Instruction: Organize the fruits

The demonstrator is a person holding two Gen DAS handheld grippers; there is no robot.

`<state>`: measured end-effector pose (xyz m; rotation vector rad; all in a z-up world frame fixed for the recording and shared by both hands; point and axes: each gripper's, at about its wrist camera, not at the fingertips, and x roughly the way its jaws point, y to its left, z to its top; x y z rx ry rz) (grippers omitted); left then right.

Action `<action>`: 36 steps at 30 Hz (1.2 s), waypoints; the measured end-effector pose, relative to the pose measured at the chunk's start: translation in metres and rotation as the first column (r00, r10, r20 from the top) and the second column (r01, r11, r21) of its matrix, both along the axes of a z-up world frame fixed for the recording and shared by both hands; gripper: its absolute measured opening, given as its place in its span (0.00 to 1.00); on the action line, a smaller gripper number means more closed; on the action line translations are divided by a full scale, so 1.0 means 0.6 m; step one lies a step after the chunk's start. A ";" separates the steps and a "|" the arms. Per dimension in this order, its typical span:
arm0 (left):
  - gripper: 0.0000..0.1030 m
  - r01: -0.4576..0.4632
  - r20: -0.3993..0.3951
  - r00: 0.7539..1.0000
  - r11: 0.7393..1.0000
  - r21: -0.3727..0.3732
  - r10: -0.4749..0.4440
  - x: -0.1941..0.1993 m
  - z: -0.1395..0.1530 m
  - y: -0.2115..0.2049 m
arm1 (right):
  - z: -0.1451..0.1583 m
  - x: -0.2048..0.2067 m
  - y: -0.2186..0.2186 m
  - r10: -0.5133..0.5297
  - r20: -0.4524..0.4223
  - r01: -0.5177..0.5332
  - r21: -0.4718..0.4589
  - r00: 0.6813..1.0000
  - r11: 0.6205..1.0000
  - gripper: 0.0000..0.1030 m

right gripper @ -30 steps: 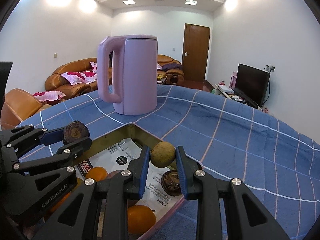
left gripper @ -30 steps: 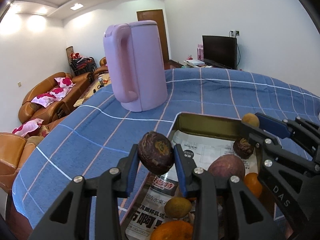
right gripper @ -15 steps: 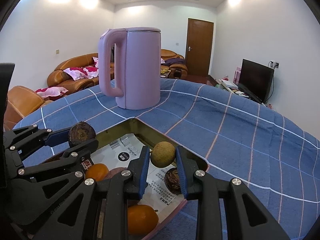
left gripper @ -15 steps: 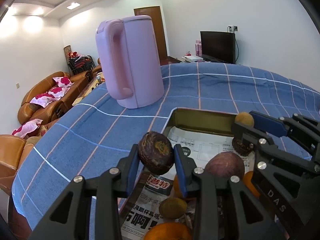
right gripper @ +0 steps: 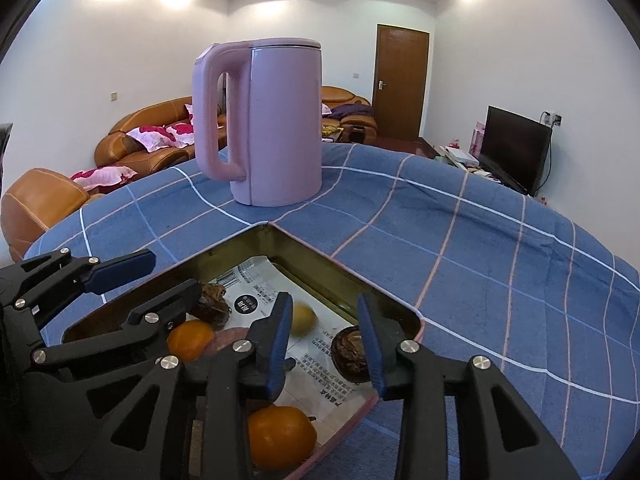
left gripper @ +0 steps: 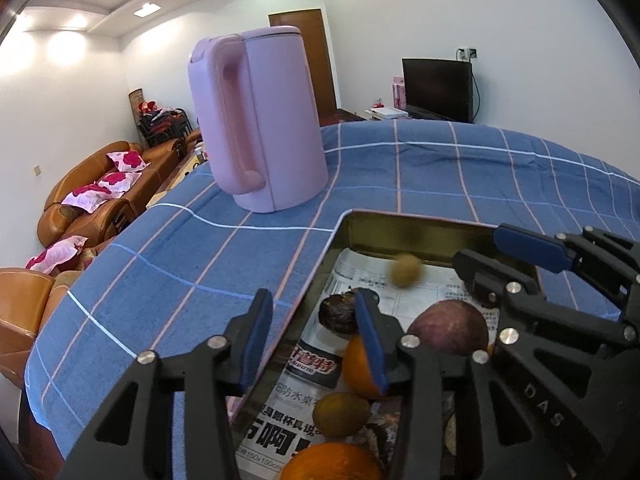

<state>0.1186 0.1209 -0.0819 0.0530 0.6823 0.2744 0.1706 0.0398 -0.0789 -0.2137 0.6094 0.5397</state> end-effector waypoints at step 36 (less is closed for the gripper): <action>0.79 0.019 0.131 0.991 0.999 -0.050 -0.012 -0.093 0.052 -0.012 | 0.086 -0.123 -0.107 -0.111 0.170 0.094 0.108 0.979 0.990 0.56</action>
